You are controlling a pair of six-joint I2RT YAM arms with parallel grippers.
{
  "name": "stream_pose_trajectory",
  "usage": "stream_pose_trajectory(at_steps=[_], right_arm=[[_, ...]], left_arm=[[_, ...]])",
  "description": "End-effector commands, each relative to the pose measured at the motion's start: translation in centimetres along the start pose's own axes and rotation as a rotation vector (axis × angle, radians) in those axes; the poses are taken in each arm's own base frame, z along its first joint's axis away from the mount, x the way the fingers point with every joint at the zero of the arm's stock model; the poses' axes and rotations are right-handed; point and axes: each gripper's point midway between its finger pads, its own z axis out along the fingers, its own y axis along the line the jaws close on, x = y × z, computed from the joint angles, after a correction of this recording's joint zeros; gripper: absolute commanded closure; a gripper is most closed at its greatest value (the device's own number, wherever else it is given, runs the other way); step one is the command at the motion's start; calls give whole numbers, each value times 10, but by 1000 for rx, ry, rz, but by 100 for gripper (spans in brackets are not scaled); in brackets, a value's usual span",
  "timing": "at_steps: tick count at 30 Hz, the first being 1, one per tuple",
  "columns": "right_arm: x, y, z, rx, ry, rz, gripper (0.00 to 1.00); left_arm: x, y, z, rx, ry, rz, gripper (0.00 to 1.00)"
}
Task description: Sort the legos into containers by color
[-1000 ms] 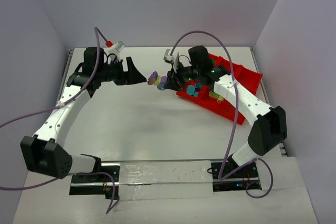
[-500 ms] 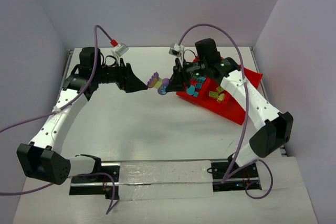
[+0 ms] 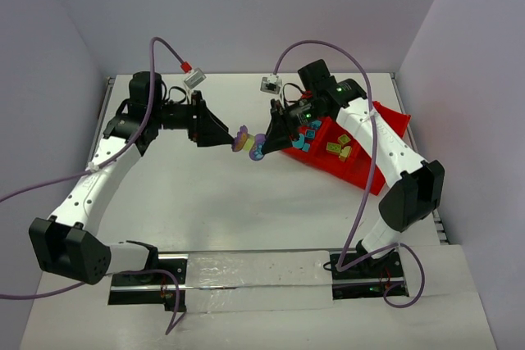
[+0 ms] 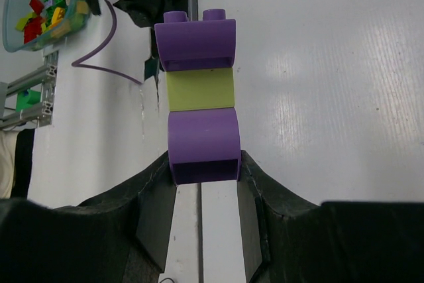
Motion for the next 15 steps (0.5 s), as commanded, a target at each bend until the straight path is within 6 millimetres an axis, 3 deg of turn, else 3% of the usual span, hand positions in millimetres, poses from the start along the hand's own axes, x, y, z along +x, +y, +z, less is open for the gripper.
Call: stream_pose_trajectory(at_steps=[1, 9, 15], right_arm=[[-18, 17, -6, -45, -32, -66, 100], [-24, 18, -2, -58, -25, -78, 100], [-27, 19, 4, -68, -17, -86, 100]], left_arm=[[-5, -7, 8, 56, 16, 42, 6], [1, -15, 20, 107, 54, 27, 7], [7, -23, 31, 158, 86, 6, 15]])
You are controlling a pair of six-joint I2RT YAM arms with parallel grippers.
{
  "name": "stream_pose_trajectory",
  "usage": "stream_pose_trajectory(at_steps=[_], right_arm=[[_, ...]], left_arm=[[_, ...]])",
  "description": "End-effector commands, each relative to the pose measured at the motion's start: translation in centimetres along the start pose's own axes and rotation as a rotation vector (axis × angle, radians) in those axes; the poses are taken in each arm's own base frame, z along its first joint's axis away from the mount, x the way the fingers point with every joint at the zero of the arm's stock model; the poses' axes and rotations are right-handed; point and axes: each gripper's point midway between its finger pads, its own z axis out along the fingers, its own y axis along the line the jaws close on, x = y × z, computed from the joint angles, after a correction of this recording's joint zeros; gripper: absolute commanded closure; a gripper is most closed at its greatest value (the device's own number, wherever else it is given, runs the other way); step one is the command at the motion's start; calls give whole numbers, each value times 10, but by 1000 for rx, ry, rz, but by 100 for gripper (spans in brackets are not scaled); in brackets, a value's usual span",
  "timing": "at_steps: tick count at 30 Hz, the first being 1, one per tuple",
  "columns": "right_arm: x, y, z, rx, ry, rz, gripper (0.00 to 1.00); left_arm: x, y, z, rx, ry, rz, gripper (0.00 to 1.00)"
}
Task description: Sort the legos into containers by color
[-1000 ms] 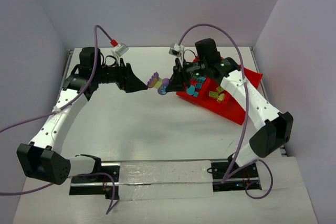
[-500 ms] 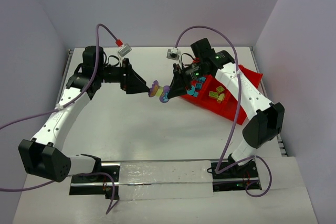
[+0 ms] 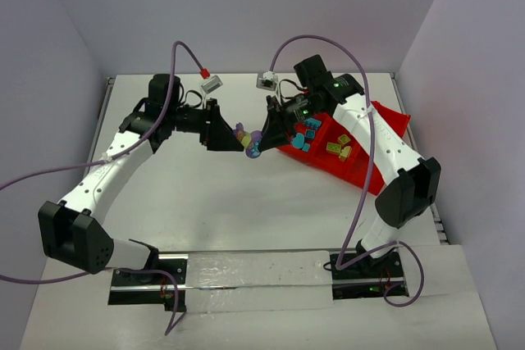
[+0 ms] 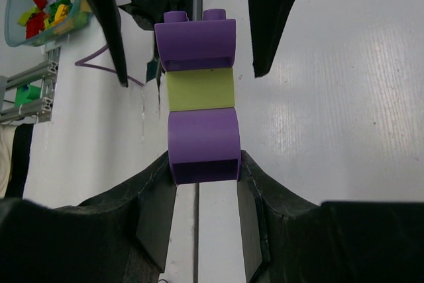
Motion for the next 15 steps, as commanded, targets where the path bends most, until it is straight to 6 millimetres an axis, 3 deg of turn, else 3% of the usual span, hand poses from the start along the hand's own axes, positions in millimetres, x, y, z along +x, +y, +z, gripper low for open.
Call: stream_pose_trajectory(at_steps=[1, 3, 5, 8, 11, 15], right_arm=[[-16, 12, 1, -37, -19, -49, 100], [-16, 11, 2, -37, -17, -48, 100], [-17, 10, 2, -35, -15, -48, 100], [-17, 9, 2, -30, -14, -54, 100], [-17, 8, 2, -26, -13, -52, 100], [-11, 2, 3, -5, 2, -43, 100]], left_arm=[[-14, -21, 5, 79, 0, 73, 17], [-14, -21, 6, 82, 1, 76, 22], [-14, -22, 7, 83, 2, 80, 36], [-15, -21, 7, 72, 2, 78, 70], [-15, -17, 7, 50, 9, 81, 95], [-16, -14, 6, 23, 5, 82, 100]])
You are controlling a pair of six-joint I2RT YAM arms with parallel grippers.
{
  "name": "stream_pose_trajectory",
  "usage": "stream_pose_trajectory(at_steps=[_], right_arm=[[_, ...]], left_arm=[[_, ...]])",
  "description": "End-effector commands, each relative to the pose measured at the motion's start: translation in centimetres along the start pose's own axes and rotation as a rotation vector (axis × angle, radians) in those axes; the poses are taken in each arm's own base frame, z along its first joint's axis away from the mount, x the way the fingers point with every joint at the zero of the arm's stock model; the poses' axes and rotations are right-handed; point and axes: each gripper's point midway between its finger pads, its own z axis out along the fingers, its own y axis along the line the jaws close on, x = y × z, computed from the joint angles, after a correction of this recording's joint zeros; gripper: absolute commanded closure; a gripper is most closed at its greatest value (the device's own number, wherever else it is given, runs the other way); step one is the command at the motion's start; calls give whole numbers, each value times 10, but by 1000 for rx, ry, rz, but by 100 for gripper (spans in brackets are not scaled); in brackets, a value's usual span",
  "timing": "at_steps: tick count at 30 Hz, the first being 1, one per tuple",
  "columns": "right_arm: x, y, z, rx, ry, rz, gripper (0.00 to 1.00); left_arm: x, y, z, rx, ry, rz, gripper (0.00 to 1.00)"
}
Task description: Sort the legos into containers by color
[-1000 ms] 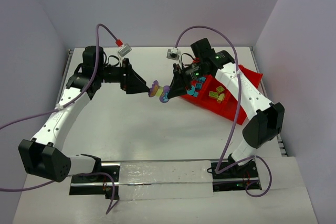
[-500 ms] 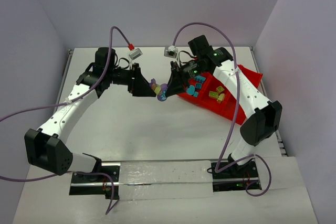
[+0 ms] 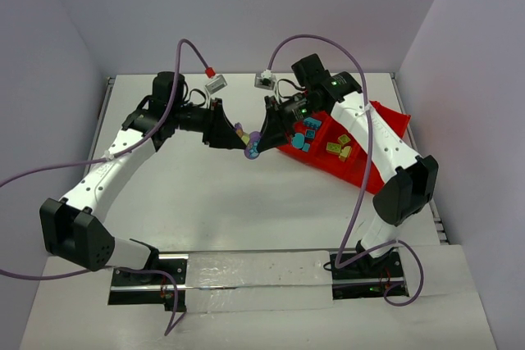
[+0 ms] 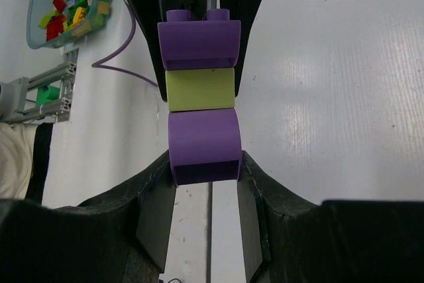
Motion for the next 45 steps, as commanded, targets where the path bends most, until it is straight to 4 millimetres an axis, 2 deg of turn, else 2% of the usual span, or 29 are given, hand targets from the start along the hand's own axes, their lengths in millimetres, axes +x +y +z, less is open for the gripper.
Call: stream_pose_trajectory(at_steps=[1, 5, 12, 18, 21, 23, 25, 26, 29, 32, 45], right_arm=[[-4, -8, 0, 41, 6, -78, 100], [7, -32, -15, 164, 12, -47, 100], [19, -98, -82, 565, -108, 89, 100], [39, -157, -165, 1016, -211, 302, 100], [46, -172, -199, 1196, -314, 403, 100], [61, -185, -239, 1374, -428, 477, 100], [67, -186, -263, 1463, -507, 498, 100], [67, -184, -282, 1539, -557, 496, 100], [81, -193, -300, 1632, -557, 518, 100], [83, -205, -310, 1677, -537, 529, 100], [96, -275, -312, 1706, -469, 582, 100]], left_arm=[[-16, -2, -2, -44, -24, 23, 100], [-21, 6, -8, -108, -57, 27, 100], [-36, 22, -25, -184, -134, -7, 100], [-53, 48, -27, -282, -195, -88, 100], [-58, 69, -30, -385, -223, -125, 100], [-57, 83, -34, -455, -226, -166, 100], [-58, 93, -37, -509, -236, -187, 100], [-58, 100, -38, -539, -240, -199, 100], [-60, 114, -40, -589, -244, -229, 100], [-63, 124, -40, -619, -256, -253, 100], [-58, 172, -38, -741, -218, -325, 100]])
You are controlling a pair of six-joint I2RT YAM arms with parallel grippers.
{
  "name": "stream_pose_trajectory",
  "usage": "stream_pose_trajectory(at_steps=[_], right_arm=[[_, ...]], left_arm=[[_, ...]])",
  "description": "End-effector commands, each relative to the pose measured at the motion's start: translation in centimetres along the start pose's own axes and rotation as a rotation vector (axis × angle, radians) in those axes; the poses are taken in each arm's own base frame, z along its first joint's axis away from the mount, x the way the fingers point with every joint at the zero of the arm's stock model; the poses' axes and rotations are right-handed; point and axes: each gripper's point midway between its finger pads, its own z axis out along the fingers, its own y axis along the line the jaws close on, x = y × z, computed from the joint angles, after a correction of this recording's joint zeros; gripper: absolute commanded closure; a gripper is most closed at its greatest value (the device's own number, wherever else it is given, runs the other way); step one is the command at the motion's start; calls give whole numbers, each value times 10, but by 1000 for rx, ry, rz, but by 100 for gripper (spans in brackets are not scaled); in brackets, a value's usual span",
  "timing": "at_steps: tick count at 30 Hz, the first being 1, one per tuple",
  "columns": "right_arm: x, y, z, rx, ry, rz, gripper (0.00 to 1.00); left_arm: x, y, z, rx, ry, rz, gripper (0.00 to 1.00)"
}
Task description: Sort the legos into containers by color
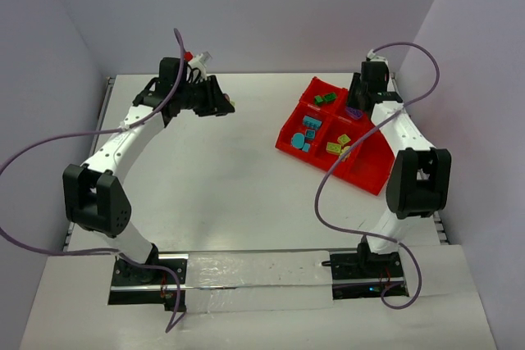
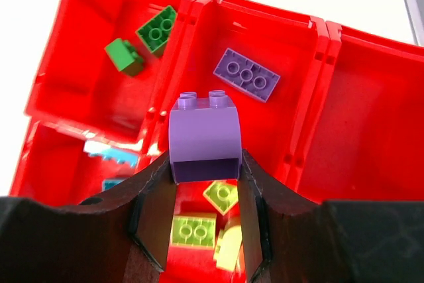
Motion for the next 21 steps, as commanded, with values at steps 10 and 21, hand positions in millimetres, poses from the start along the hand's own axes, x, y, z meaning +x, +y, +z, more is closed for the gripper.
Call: stream_pose_trajectory(at_steps=[10, 21], right_arm=[[-27, -9, 59, 84, -5, 43, 54], [-18, -11, 43, 78, 9, 52, 39]], left_arm=[[-26, 10, 13, -67, -11, 10, 100], [-51, -10, -2, -42, -77, 48, 100]])
